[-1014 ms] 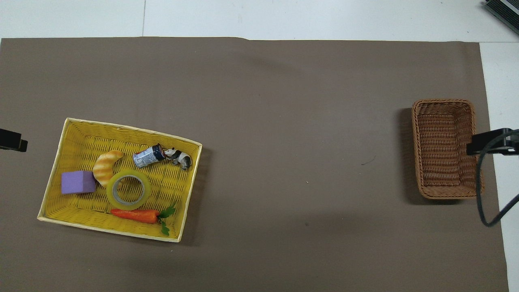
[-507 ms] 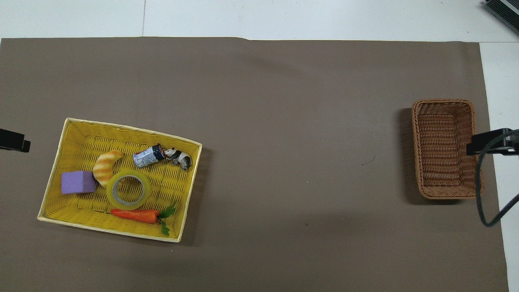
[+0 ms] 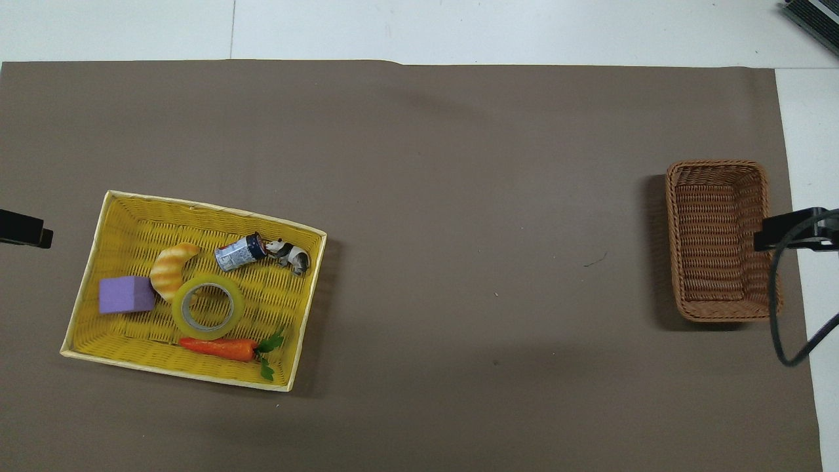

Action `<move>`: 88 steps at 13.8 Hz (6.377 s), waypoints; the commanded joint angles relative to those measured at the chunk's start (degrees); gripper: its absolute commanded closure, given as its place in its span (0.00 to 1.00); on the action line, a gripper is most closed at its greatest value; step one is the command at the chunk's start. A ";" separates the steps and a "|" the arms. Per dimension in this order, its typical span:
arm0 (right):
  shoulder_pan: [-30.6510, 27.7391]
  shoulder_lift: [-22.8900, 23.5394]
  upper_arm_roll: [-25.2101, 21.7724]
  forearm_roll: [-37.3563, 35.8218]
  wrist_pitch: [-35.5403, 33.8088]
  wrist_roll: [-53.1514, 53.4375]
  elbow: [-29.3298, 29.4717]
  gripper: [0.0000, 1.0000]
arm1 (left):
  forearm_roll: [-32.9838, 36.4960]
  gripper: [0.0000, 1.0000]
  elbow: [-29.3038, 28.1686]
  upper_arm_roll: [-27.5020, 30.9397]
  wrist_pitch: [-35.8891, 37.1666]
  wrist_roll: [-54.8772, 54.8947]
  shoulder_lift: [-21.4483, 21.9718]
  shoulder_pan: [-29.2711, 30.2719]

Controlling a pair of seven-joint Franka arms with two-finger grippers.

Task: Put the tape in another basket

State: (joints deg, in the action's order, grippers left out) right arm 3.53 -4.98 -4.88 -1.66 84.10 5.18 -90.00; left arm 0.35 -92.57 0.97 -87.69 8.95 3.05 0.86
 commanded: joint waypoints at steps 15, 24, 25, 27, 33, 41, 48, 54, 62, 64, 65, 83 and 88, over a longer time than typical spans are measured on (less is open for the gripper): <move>-0.27 -1.43 0.05 0.35 0.18 -1.14 -1.67 0.00 | 0.26 0.00 -41.10 0.44 -34.55 -0.24 11.98 -5.25; -0.27 -1.69 -0.04 0.35 0.18 -1.14 -2.02 0.00 | 0.26 0.00 -51.46 0.44 -46.84 -1.21 11.37 -6.39; -0.27 -1.70 0.05 0.35 0.18 -1.14 -2.02 0.00 | 0.35 0.00 -53.31 0.44 -49.39 -1.99 11.11 -6.48; -0.36 -1.70 -0.04 0.35 0.18 -1.14 -2.02 0.00 | 0.35 0.16 -55.87 0.44 -53.19 -2.00 10.76 -6.75; -0.45 -1.70 -0.04 0.35 0.18 -1.14 -2.02 0.00 | 0.44 1.00 -54.92 0.44 -51.45 -1.83 8.30 -6.66; -0.89 -1.70 -0.48 0.43 -0.35 -1.23 -1.32 0.00 | 0.44 1.00 -35.51 0.62 -33.79 -1.12 5.75 -4.38; 1.31 -1.87 1.37 8.57 5.19 -6.68 -3.07 0.00 | 0.88 1.00 -17.23 0.97 -12.11 -1.21 4.34 -4.20; 7.27 -1.78 1.63 22.31 8.16 1.39 -4.21 0.00 | 0.18 1.00 -3.34 0.70 4.00 -4.27 2.16 -4.90; 12.72 -1.87 1.63 33.82 15.73 4.66 -9.66 0.00 | -14.02 1.00 -4.20 0.44 1.21 -10.18 2.05 -10.09; 14.92 -1.87 1.63 36.10 18.02 5.27 -11.15 0.00 | -20.01 1.00 -4.29 0.44 0.51 -10.35 1.97 -10.18; 15.02 -1.87 1.63 38.73 19.07 5.36 -12.55 0.00 | -23.00 1.00 -4.37 0.44 -0.46 -10.44 1.88 -10.18; 22.67 -1.17 1.63 48.51 34.11 6.25 -17.75 0.00 | -30.59 1.00 -6.84 -1.14 -25.07 -37.77 -0.58 -30.73; 21.09 -1.17 1.63 48.51 33.50 1.33 -17.84 0.12 | -30.67 1.00 -7.01 -1.23 -26.92 -39.88 -0.58 -32.59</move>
State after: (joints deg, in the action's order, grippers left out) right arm 25.85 -5.54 -3.48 45.40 117.33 9.71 -106.69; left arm -29.18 -98.78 -1.15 -113.86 -29.96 1.33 -30.64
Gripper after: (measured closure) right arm 0.004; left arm 0.771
